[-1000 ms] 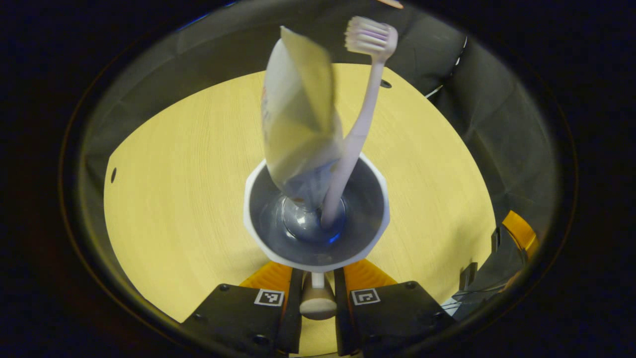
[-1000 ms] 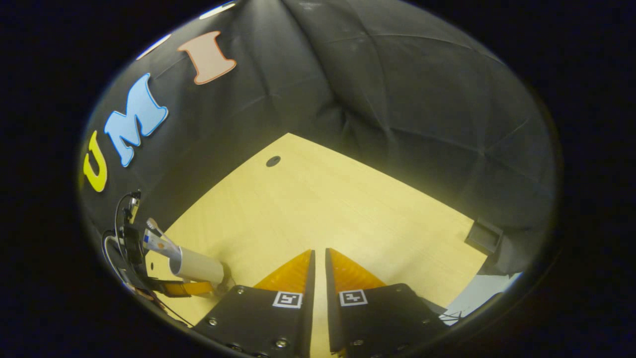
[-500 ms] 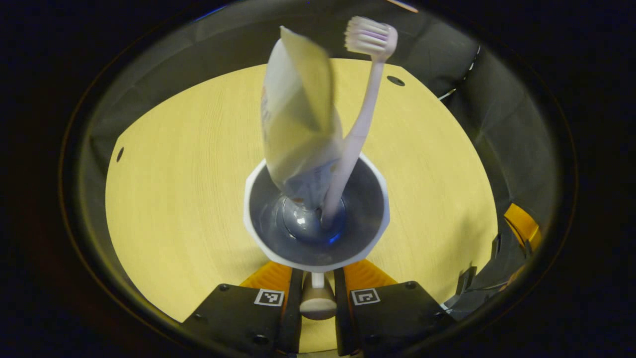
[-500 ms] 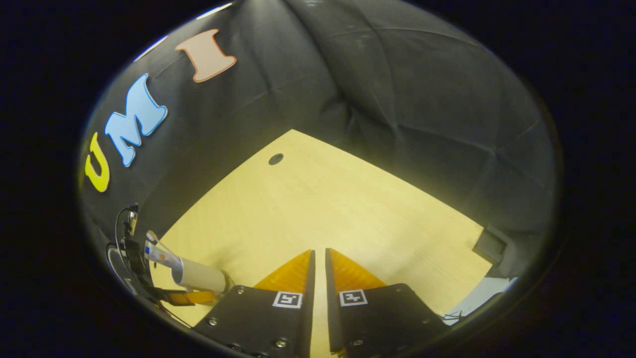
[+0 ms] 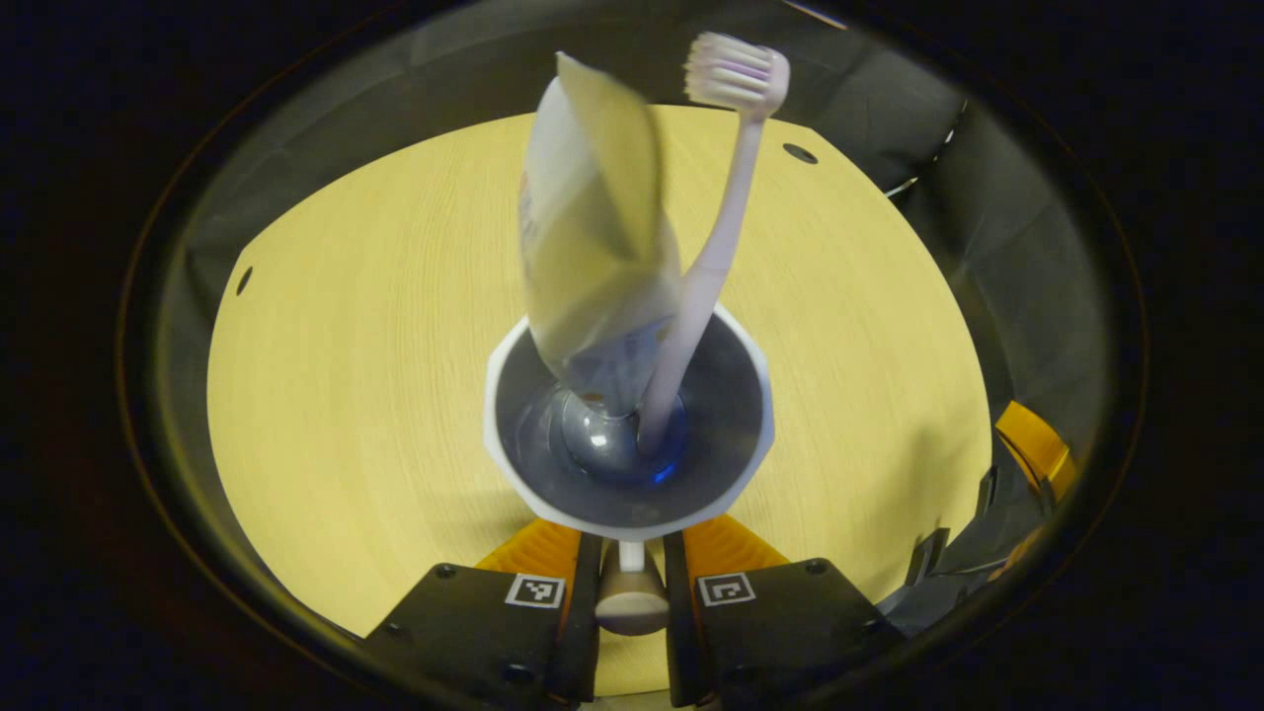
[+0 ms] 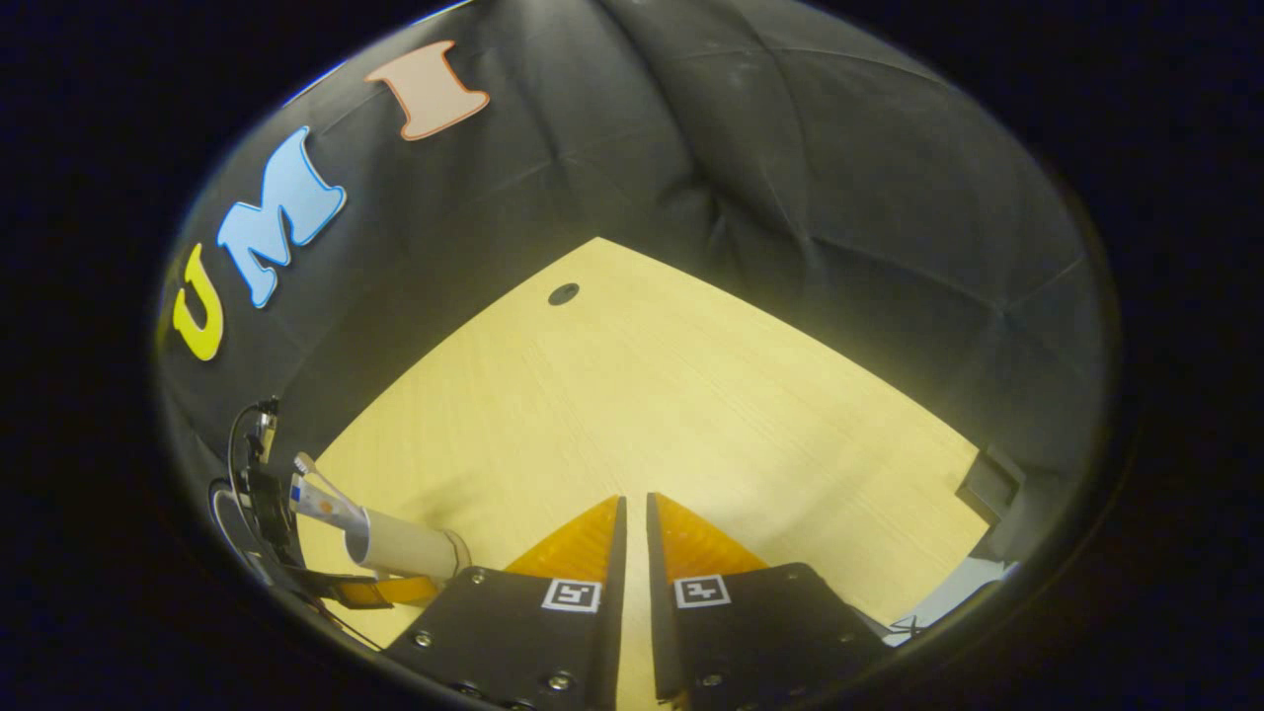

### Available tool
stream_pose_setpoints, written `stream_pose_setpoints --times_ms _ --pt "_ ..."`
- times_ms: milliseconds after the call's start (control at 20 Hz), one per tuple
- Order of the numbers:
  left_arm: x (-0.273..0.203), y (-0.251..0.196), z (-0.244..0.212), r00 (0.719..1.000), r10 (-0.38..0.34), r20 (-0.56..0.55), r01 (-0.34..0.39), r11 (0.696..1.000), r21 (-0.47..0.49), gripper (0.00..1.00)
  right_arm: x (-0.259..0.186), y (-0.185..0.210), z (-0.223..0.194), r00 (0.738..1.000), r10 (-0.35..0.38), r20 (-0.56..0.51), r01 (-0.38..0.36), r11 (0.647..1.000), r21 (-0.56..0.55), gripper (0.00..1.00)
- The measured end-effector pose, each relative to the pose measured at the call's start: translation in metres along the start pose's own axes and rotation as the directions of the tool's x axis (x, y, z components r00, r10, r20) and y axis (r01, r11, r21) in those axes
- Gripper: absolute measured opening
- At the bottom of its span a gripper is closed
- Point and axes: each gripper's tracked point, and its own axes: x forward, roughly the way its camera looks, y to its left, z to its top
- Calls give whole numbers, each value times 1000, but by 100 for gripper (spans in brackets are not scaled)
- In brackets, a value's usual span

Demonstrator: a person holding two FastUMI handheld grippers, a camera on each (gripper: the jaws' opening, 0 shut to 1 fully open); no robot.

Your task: Put the toothbrush and toothpaste on the desktop into the cup, then pick up the cup and place it on the coaster on the desktop.

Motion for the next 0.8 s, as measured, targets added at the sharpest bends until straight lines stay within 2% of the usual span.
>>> stream_pose_setpoints --times_ms 300,700,750,800 --pt "6 -4 0 1000 27 -1 -27 999 23 36 0 0 -1 1000 -9 -2 9 1000 4 13" --pt "-5 -10 1 999 -8 32 6 999 39 37 -1 19 -3 1000 22 -6 -22 1000 -22 13" --pt "-7 -13 3 999 -18 41 16 999 50 40 -1 22 -3 1000 29 -2 -29 999 -25 13" --pt "-11 -14 4 998 -19 57 15 998 65 52 -2 27 -3 999 37 0 -37 999 -30 13"
